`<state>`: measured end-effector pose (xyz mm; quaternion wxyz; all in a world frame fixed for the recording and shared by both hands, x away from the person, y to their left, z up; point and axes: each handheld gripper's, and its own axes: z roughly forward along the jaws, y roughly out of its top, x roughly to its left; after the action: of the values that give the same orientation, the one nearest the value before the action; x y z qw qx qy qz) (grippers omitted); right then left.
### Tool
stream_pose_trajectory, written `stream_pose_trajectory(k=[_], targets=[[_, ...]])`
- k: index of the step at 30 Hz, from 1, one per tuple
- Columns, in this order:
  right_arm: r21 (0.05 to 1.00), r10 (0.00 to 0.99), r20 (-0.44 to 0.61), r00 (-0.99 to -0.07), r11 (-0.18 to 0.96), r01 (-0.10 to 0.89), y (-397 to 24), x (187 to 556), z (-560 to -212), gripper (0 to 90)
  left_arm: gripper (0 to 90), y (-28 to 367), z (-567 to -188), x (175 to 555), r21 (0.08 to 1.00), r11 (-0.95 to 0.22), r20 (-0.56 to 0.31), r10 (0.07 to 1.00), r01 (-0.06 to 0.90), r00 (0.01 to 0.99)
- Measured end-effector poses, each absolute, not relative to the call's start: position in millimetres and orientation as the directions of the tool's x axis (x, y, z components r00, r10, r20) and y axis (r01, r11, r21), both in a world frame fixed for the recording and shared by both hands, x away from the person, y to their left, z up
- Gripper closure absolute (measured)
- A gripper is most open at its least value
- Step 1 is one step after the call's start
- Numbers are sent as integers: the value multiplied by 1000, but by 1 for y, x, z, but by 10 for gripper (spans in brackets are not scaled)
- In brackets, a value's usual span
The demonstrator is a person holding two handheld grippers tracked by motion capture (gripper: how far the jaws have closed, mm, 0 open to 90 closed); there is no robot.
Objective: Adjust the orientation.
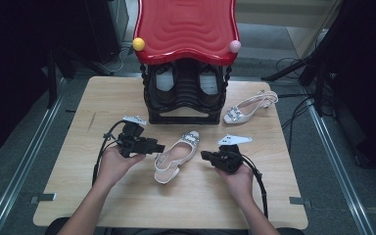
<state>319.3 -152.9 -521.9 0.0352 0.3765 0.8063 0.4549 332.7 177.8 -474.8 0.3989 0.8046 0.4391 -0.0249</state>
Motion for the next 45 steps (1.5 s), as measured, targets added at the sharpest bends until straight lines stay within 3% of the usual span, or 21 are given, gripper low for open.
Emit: stream_pose_trajectory(k=[16,28,45], targets=[[729,619,252,-744,385,566,-123,325,-531,900,490,207,-481,323,612,-250,-391,729,750,562],[717,605,263,-751,398,572,-117,335,-531,900,489,211,-490,313,595,-252,-374,753,763,541],[720,620,280,-733,369,588,-110,358,-532,900,477,228,-497,307,610,-164,-411,771,775,487]])
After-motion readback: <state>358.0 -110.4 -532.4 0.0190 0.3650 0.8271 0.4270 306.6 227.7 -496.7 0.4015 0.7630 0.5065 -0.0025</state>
